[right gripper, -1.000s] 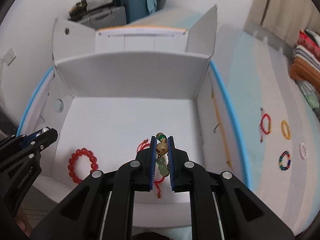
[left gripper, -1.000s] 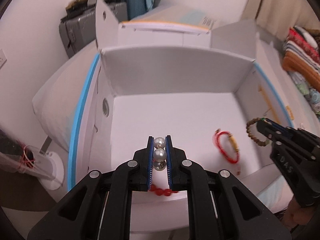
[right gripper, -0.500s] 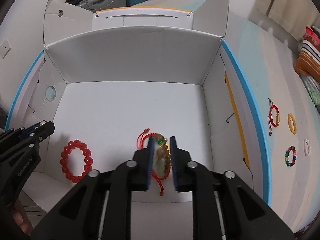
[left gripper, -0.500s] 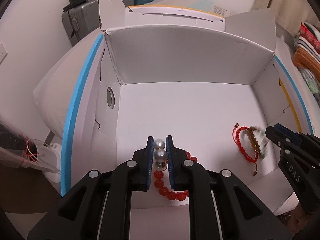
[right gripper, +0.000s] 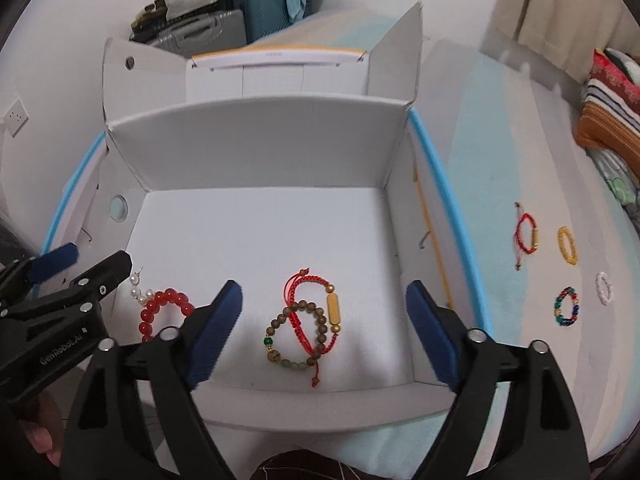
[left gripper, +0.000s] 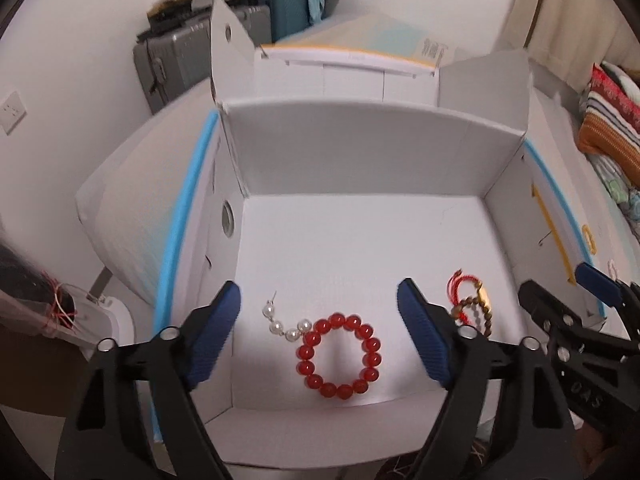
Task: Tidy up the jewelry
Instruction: 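Move both tools back toward the remaining bracelets on the bed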
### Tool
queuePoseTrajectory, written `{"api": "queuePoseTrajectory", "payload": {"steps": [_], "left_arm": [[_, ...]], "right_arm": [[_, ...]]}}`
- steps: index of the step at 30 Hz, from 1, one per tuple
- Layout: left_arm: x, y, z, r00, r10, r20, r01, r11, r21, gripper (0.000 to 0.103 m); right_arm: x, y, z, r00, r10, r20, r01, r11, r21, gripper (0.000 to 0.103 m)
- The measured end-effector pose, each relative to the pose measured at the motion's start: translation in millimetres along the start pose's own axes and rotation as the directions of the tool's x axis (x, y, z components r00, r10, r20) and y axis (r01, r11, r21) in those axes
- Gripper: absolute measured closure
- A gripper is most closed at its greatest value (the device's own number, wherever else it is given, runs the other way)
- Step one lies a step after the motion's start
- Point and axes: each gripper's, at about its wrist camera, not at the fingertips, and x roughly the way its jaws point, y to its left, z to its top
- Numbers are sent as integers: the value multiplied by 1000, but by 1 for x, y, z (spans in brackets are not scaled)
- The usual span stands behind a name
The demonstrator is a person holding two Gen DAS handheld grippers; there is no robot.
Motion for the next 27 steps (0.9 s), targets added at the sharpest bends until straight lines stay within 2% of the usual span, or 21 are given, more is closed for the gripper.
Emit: {"api": "queuePoseTrajectory", "payload": {"steps": [5,9,16,22,27], "left_arm": [[-20,-8,3,999,-6,52,6,1000,2,10],[-34,-17,4,996,-18,85,19,1000,-7,6],[-53,-62,1,991,-66,118,64,998,19,6],[-67,-115,-6,983,-114,142,103,991,83,6],[-76,-161,-17,973,-181,141,163,978,131,6]], "right_arm": [[-21,-16,-4,997,-38,60,36,999,25,11],[-36,-37,-9,993,-58,106,52,997,58,9],[-63,-86,-25,985,-88,151,71,991,109,8],[-91,-147,-41,973,-148,177,117,977,177,8],[-114,-204,-62,962,-205,179,156,954,256,8]]}}
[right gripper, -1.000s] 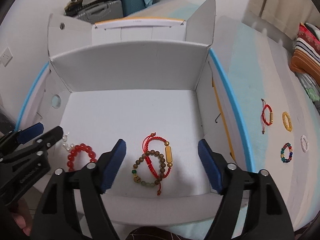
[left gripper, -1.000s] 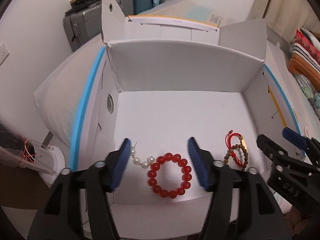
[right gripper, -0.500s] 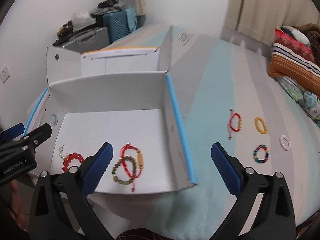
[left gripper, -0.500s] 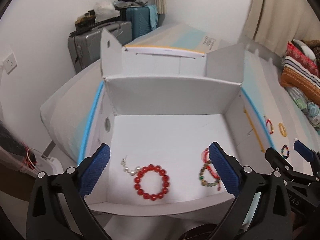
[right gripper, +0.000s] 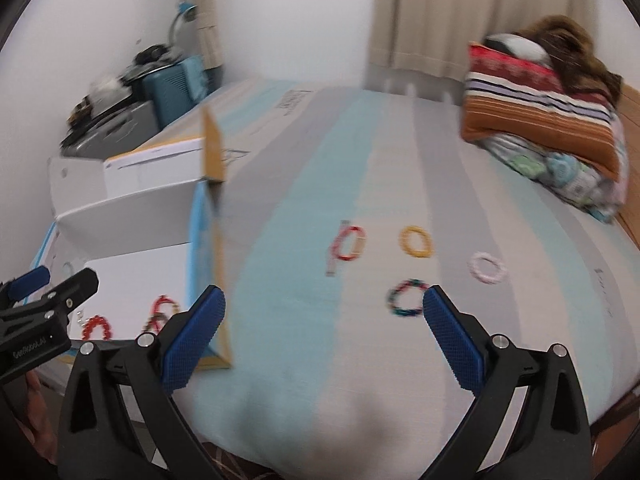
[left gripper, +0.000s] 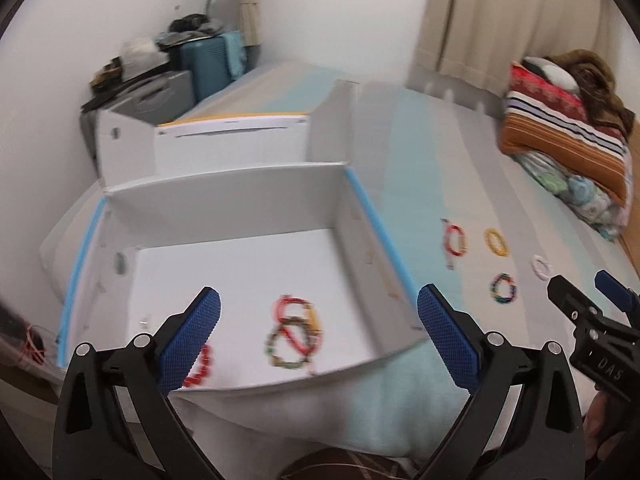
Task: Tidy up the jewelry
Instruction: 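Move both tools back toward the remaining bracelets on the bed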
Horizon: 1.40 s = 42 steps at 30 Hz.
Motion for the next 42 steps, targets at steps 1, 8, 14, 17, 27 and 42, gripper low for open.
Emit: {"api": "queuePoseTrajectory", "payload": {"steps": [1,8,14,17,27,42], "left_arm": [[0,-9,-1,1000,-17,-1,17,1000,2,6],[-7,-67,-6,997,-77,14,76,995,61,6],[-6,-113,-10,994,-111,23,107,986,132,6],[1,-135,-12,990,-138,12,134,978,158,6],[49,-187,-22,981,-196,-15,194,955,225,6],[143,-249,-26,960,-259,-107,279,922,270,6]], "right_arm": [[-3,-9,-1,1000,-8,2,8,1000,9,8],[-28,-70,-4,998,-60,37,57,996,65,8],[-44,-111,-7,991,-116,66,110,990,93,8],[-40,-134,-8,988,-143,51,137,985,107,8],[17,-200,-8,980,-200,-13,200,973,118,8],[148,-234,4,969,-157,-189,167,985,35,8]]}}
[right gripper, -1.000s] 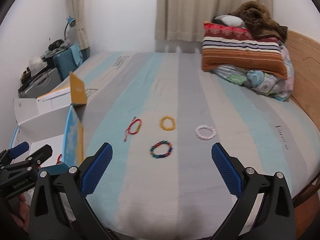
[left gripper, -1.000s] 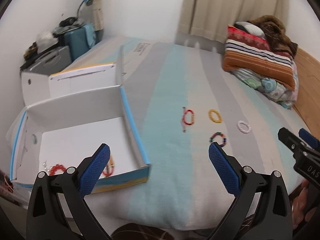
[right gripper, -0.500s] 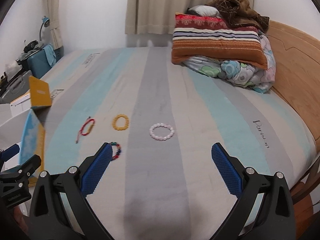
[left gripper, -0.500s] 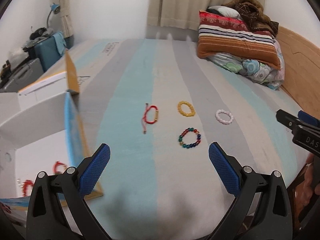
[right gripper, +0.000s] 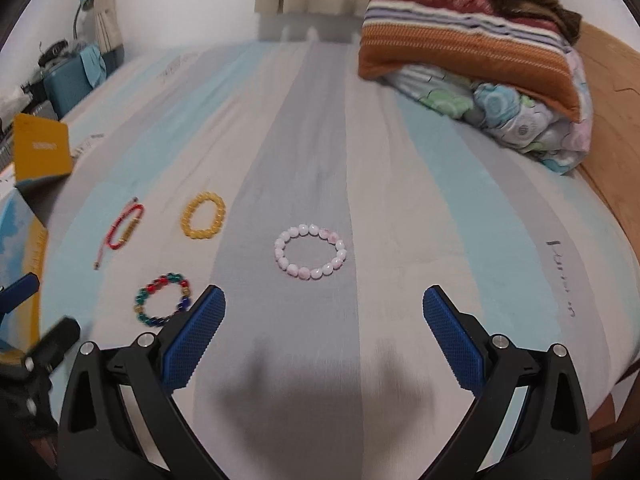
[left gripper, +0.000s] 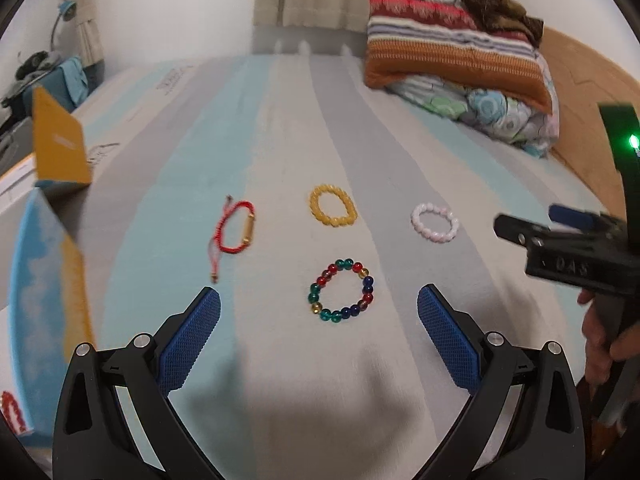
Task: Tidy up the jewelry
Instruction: 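Move both tools back toward the remaining bracelets on the bed, then grasp the multicolour glass bracelet with left tool while right tool grasps pink-white bracelet, then lift both bracelets and carry them over the white box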
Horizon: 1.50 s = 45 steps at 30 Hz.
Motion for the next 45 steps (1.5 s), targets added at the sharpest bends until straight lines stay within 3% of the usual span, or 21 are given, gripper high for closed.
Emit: {"api": "queuePoseTrajectory", "payload": {"steps": [11,15,21,24,25,28,30,33,35,45], "left_arm": [[68,-16,1,998,3,-67,1,998,57,7],[82,-15,-1,997,2,-82,2,999,54,7],[107,-10,-4,991,31,-131,-27,999,32,14],[108,-12,-7,993,52,-109,-47,998,45,17],[108,-12,-8,993,59,-103,-55,997,47,20],[105,-9,-10,993,69,-95,-66,997,41,33],[103,-7,-10,993,72,-93,-68,997,40,44],[101,-4,-9,993,76,-95,-72,996,44,63],[98,-2,-10,993,72,-93,-68,997,47,85],[86,-1,-10,996,30,-88,-28,999,21,85]], "right_arm": [[86,14,27,994,10,-109,-13,1000,-23,8],[113,20,24,988,-11,-152,7,1000,-27,16],[137,17,18,982,-10,-190,12,1000,11,17],[137,14,16,984,12,-180,-5,999,44,18],[136,13,15,985,17,-174,-9,999,47,20],[133,15,17,987,29,-160,-23,999,39,38],[130,18,18,987,33,-156,-29,999,28,58],[127,25,18,988,31,-153,-31,1000,4,80],[125,29,17,989,11,-150,-13,1000,-15,83],[111,28,8,993,-4,-116,4,1000,-4,84]]}}
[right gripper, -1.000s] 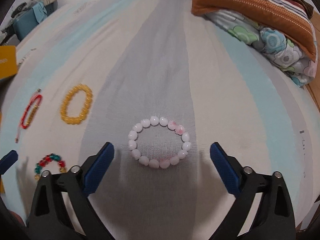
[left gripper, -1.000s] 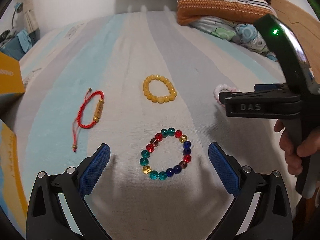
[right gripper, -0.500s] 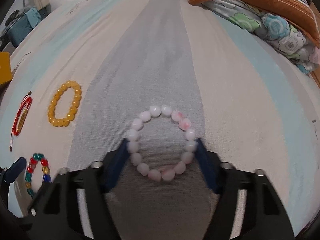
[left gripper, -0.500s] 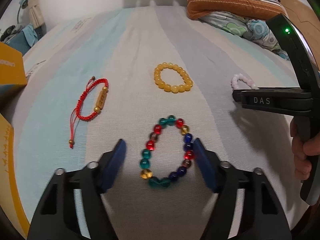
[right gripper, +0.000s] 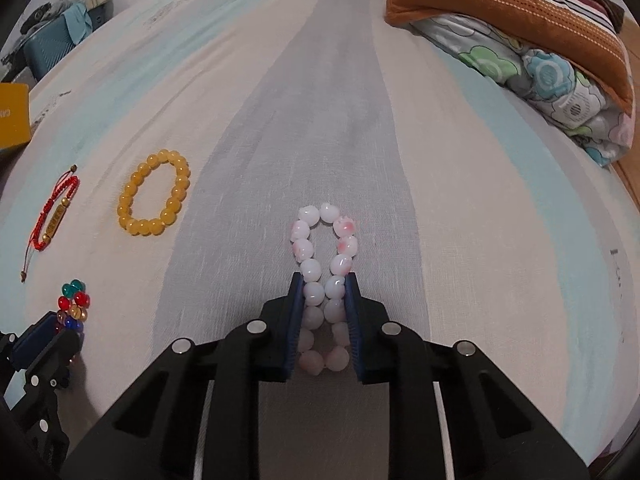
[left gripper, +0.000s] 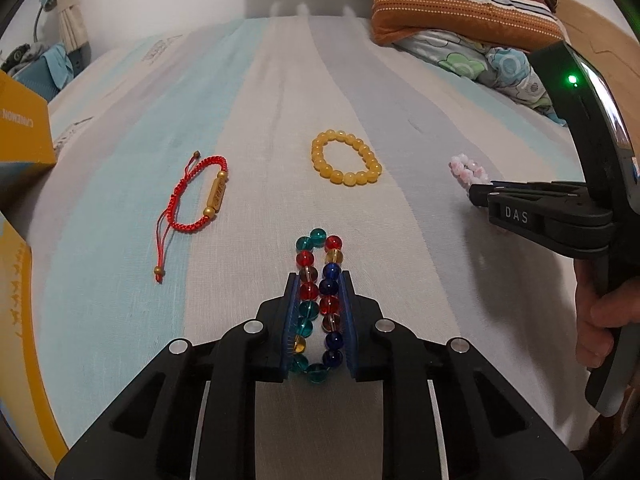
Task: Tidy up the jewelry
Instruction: 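Lift both bracelets and carry them over the white box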
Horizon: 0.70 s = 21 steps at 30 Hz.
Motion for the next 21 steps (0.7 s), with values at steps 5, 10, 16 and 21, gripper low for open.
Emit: {"api": "queuePoseTrajectory", "payload": {"steps": [5,10,16,21], "left_arm": [[-5,-3,-2,1000,-4,2,4,1000,0,85],[-10,-5,-3,1000,-6,6,6,1000,8,103],[-17,-4,-3,1000,-17,9,17,1000,0,103],[-16,0,-2,1000,-26,-4,26,999,-25,103]], "right_arm": [[-12,-3,-12,1000,2,22,-2,1000,9,84],[-20,-10,-16,999,8,33,-9,1000,28,84],[-33,-12,-21,999,14,47,-16,1000,24,84],[-41,-16,-24,998,18,61,-19,999,28,84]]}}
